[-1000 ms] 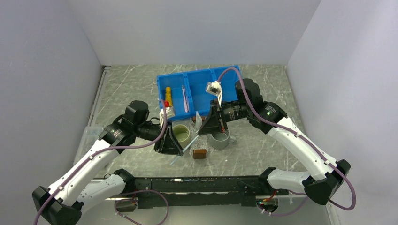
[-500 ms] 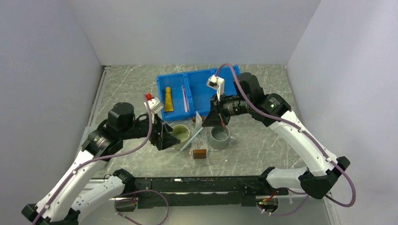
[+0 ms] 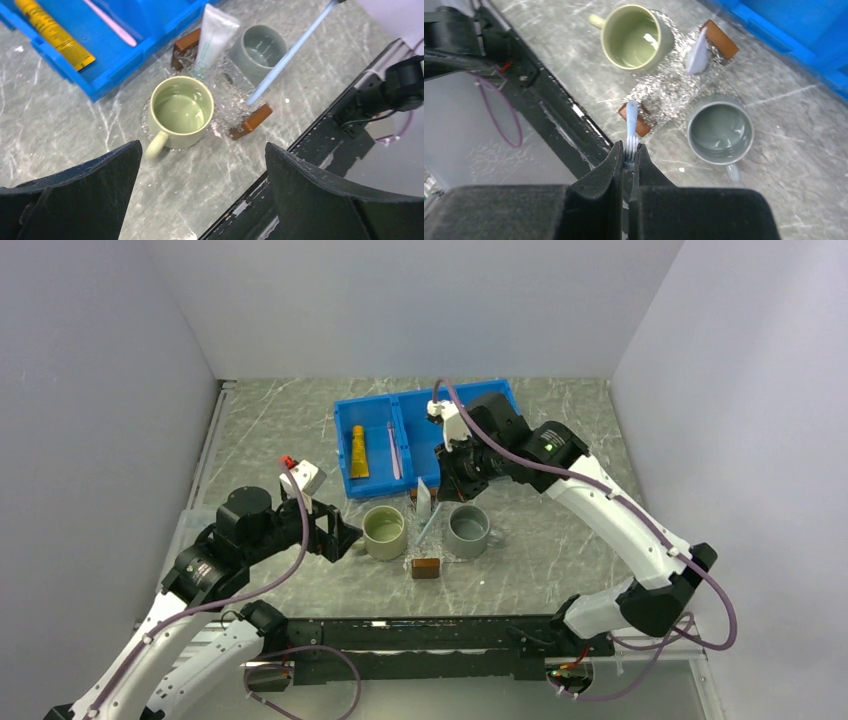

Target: Prepare toiletry sets of a toothbrush and toothpaste on the tray

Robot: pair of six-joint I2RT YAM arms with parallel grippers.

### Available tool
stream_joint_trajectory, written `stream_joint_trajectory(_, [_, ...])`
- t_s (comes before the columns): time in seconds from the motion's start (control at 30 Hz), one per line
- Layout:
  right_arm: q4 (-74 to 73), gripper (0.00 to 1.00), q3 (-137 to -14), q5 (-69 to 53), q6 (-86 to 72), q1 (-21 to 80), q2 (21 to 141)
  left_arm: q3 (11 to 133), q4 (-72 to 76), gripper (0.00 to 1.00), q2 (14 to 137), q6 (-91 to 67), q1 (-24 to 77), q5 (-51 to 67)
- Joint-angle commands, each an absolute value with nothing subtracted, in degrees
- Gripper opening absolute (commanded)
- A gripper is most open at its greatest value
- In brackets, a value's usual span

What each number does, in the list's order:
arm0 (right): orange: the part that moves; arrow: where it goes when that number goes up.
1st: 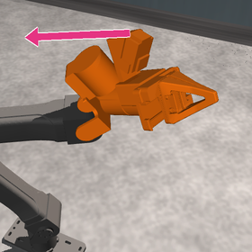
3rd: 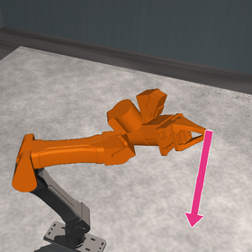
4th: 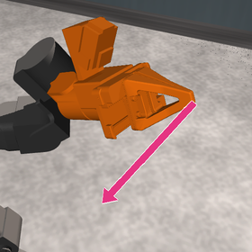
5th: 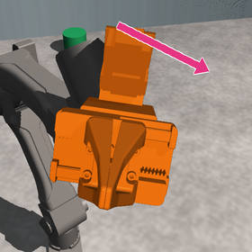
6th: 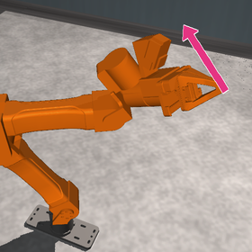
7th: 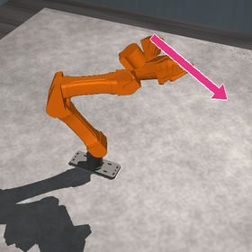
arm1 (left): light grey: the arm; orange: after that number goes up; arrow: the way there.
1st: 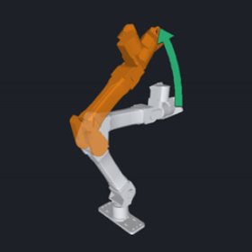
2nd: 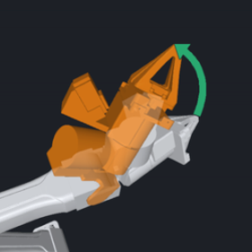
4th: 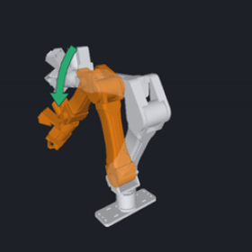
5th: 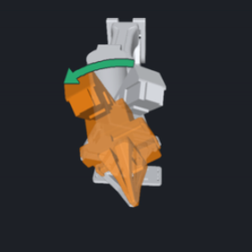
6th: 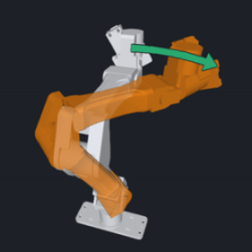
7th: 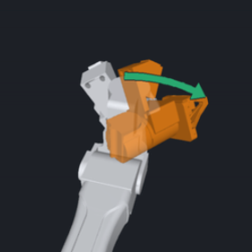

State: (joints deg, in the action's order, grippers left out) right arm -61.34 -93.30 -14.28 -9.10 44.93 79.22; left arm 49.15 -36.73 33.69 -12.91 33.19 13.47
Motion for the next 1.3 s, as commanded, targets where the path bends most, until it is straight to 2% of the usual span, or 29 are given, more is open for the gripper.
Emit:
stream_joint_trajectory(0.0, [-62.86,0.0,-96.71,-5.13,-11.78,46.13,81.24,48.05,-35.28,0.99,32.51,-11.37,32.96,8.48])
stream_joint_trajectory(0.2, [-63.1,0.0,-100.67,-0.11,-12.65,47.94,85.51,47.58,-37.82,0.99,32.18,-10.44,32.87,2.34])
stream_joint_trajectory(0.53, [-66.32,0.0,-105.94,8.16,-13.96,51.94,90.97,47.46,-38.59,0.99,30.51,-10.81,32.87,0.13])
stream_joint_trajectory(1.27, [-59.7,0.0,-97.65,10.09,-16.39,54.63,91.84,47.28,-38.67,0.99,29.48,-11.01,32.87,0.16])
